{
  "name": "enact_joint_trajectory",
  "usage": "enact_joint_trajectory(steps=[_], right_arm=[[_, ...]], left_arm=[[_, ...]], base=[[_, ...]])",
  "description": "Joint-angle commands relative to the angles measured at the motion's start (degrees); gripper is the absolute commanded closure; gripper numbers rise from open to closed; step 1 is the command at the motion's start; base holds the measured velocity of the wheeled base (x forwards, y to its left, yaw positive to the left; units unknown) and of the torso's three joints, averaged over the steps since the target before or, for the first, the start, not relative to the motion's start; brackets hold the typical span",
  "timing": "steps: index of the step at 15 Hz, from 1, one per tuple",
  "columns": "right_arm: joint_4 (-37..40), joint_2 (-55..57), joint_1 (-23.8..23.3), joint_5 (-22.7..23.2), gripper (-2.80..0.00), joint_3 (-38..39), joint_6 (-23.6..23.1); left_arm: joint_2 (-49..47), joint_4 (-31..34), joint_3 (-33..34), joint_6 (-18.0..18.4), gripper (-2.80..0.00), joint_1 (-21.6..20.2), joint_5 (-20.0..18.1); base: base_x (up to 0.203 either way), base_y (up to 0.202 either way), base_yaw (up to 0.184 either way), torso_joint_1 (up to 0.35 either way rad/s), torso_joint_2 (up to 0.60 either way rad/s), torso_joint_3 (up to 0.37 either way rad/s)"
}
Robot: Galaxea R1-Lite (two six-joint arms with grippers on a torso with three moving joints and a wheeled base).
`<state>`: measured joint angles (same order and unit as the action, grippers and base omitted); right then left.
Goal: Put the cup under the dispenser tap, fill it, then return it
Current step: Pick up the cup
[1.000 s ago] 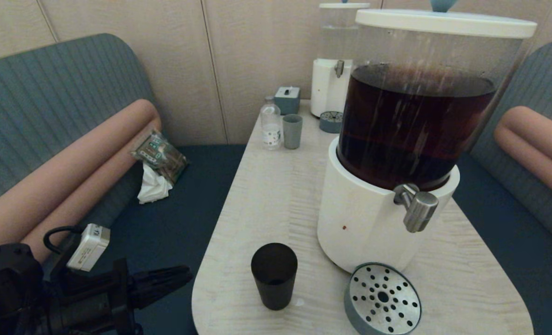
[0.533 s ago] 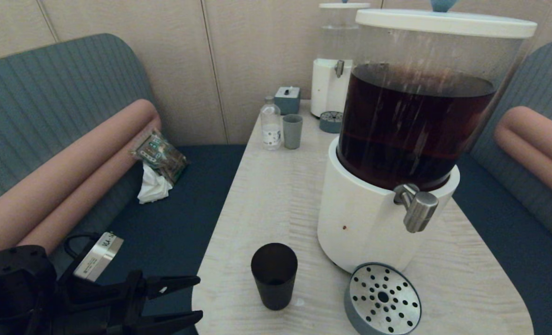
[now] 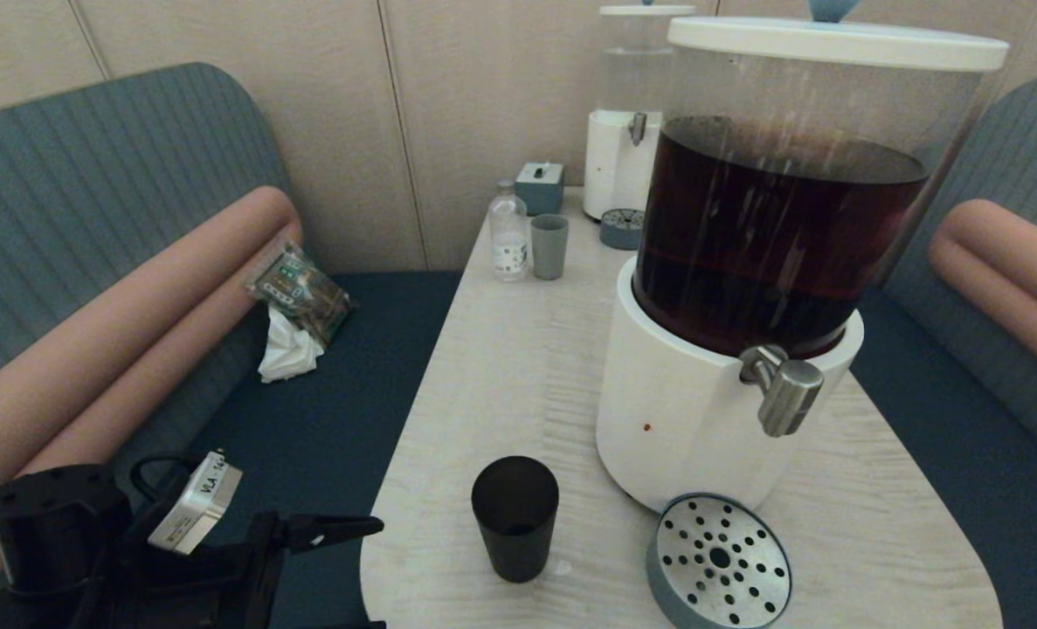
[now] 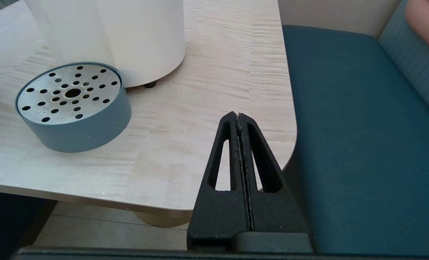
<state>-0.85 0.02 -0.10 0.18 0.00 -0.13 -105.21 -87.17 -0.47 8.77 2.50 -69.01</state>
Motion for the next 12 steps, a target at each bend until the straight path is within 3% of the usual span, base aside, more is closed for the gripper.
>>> enact_joint_trajectory(steps=[1, 7, 12], right_arm=[[0.0, -0.1, 0.0, 0.0, 0.00, 0.4, 0.0], [0.0, -0.2, 0.0, 0.0, 0.00, 0.4, 0.0], [0.0, -0.2, 0.0, 0.0, 0.00, 0.4, 0.0]], left_arm=[[-1.5, -0.5, -0.7, 0.1, -2.80, 0.1, -1.7], [-7.0, -0.5, -5.0, 0.4, -2.80, 4.2, -3.2], [-10.3, -0.5, -10.2, -0.1, -2.80, 6.3, -0.8]], base=[[0.000, 0.000, 0.000, 0.000, 0.00, 0.000], [0.000, 0.000, 0.000, 0.000, 0.00, 0.000], [0.000, 0.000, 0.000, 0.000, 0.00, 0.000]])
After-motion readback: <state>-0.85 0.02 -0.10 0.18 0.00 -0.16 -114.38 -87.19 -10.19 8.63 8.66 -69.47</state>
